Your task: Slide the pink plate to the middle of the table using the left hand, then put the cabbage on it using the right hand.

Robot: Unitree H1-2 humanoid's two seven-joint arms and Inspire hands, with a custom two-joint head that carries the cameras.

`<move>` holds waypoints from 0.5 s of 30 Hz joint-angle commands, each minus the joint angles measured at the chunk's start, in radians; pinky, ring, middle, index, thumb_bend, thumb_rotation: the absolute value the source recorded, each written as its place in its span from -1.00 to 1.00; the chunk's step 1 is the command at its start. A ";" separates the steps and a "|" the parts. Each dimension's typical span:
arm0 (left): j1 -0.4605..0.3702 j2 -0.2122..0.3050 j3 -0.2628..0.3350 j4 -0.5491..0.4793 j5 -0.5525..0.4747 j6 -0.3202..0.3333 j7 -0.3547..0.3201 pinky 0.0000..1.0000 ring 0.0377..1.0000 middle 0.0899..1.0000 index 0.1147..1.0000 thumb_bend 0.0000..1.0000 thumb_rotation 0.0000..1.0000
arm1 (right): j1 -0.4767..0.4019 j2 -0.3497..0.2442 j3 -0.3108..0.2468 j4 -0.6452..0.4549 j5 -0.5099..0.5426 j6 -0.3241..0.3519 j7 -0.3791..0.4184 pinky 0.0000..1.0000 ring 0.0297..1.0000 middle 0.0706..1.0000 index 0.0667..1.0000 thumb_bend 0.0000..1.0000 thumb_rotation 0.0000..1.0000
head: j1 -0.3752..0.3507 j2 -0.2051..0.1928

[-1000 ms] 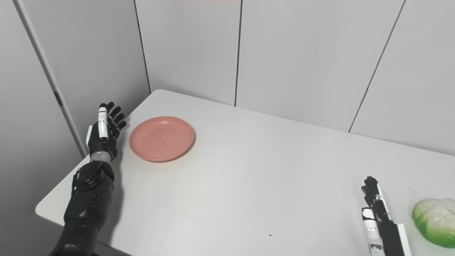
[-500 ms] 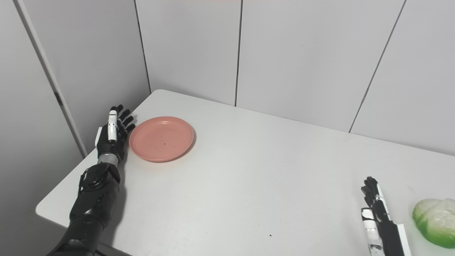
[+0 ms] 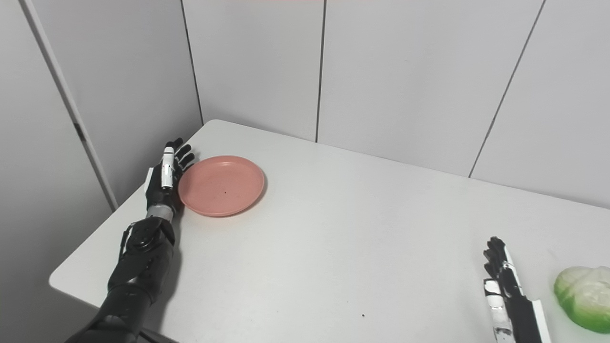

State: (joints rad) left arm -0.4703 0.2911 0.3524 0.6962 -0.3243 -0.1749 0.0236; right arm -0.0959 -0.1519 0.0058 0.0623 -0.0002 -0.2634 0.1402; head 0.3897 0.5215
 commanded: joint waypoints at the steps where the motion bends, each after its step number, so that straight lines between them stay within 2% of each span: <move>1: -0.004 -0.025 -0.018 -0.008 -0.005 0.041 -0.018 0.77 0.79 0.79 0.76 -0.15 1.00 | 0.045 0.001 0.003 0.028 -0.001 -0.005 -0.004 0.94 0.91 0.92 0.92 -0.36 1.00 | -0.003 0.003; 6: 0.007 -0.049 -0.058 -0.045 0.019 0.052 -0.033 0.80 0.80 0.80 0.79 -0.17 1.00 | 0.045 0.004 0.006 0.022 -0.015 0.004 -0.010 0.95 0.90 0.91 0.90 -0.29 1.00 | -0.016 0.008; 11: 0.021 -0.077 -0.093 -0.098 0.033 0.108 -0.029 0.79 0.79 0.79 0.79 -0.15 1.00 | 0.044 0.008 0.008 0.023 -0.020 0.002 -0.012 0.90 0.90 0.91 0.90 -0.24 1.00 | -0.035 0.018; 15: 0.032 -0.100 -0.117 -0.127 0.036 0.128 -0.044 0.80 0.79 0.80 0.79 -0.15 1.00 | 0.047 0.018 0.010 0.009 -0.013 0.029 -0.012 0.93 0.91 0.91 0.90 -0.29 0.97 | -0.052 0.027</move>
State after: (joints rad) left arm -0.4467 0.2022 0.2493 0.5693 -0.2954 -0.0875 -0.0051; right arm -0.0899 -0.1465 0.0113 0.0506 -0.0186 -0.2546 0.1376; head 0.3391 0.5461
